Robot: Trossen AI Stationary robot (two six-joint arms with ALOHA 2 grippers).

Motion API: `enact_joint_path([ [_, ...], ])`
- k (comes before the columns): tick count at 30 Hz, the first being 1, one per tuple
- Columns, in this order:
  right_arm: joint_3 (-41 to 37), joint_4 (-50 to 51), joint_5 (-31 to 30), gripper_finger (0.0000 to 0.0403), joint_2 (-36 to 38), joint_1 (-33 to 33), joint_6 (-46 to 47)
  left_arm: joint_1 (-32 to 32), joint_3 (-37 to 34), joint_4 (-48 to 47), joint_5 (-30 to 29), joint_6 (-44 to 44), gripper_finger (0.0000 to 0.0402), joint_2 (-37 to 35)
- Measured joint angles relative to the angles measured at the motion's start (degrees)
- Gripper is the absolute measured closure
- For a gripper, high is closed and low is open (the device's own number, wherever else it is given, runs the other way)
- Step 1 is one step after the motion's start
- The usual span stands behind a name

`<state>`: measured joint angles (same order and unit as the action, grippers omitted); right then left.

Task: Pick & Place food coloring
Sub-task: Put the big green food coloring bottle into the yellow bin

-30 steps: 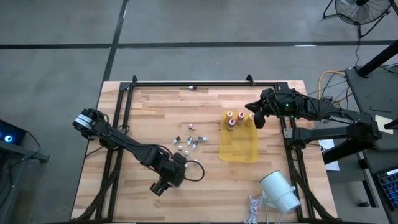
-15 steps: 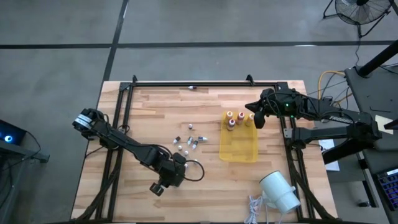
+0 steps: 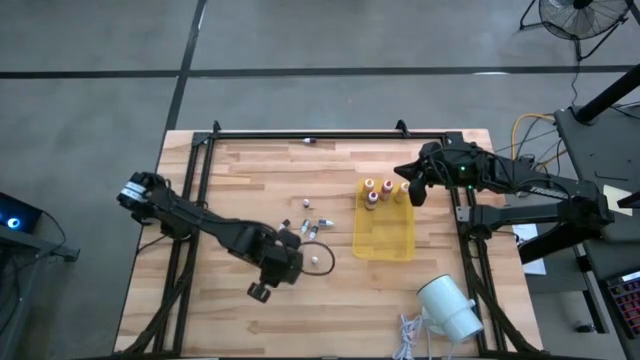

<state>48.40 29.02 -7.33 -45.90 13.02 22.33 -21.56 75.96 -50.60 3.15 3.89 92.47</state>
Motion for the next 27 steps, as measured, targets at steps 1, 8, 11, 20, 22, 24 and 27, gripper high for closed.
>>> enact_joint_path([
  [1,0.1,0.1,0.0,0.0394,0.1,0.0,0.0,0.8,1.0,-0.9,-0.4,0.0,0.0308,0.0],
  [8,3.5,0.8,0.0,0.0394,1.5,0.0,-2.7,7.8,8.3,-2.4,-1.2,1.5,0.0309,0.0],
  [11,5.8,1.3,0.0,0.0394,2.2,0.0,-3.3,11.2,10.8,-2.4,-1.4,2.6,0.0309,0.0],
  [20,15.3,14.4,-0.5,0.0394,2.3,0.0,-6.4,19.0,14.1,-1.5,-1.6,3.8,0.0309,0.0],
  [22,16.7,16.9,-1.4,0.0394,2.3,0.0,-7.1,19.9,14.3,-0.2,-1.5,4.1,0.0309,0.0],
  [24,17.9,19.1,-2.1,0.0394,2.3,0.0,-7.6,20.5,14.4,1.1,-1.6,4.8,0.0309,0.0],
  [27,18.9,21.0,-3.9,0.0394,2.4,0.0,-8.0,21.0,15.1,2.1,-2.2,5.5,0.0309,0.4],
])
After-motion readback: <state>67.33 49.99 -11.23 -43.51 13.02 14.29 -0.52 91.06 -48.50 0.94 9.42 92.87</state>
